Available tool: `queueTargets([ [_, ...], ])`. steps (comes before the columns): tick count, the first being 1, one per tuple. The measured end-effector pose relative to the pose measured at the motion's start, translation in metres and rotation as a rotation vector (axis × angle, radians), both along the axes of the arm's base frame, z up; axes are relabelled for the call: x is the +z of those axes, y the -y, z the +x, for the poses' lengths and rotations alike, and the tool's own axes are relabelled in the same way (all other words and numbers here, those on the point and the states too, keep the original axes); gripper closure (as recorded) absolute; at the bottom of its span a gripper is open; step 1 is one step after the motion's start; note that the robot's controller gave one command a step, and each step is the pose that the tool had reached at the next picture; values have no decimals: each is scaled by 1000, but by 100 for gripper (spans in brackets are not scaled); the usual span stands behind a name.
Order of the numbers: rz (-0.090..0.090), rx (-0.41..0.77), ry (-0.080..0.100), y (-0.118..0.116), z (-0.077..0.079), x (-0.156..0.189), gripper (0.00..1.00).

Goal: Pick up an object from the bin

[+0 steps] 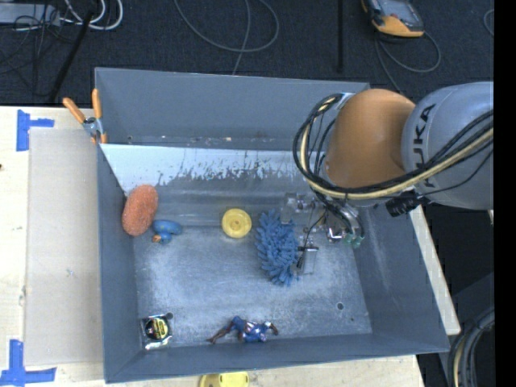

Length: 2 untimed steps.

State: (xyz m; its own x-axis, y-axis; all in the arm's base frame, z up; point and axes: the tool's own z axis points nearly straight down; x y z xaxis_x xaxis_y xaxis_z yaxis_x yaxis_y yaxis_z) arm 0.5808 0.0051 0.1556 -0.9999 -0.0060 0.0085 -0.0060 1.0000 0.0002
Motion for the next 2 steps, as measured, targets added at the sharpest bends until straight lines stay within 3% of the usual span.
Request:
queueTargets([
  [1,0,0,7,0,1,5,0],
  [2,0,15,16,2,9,-39,0],
])
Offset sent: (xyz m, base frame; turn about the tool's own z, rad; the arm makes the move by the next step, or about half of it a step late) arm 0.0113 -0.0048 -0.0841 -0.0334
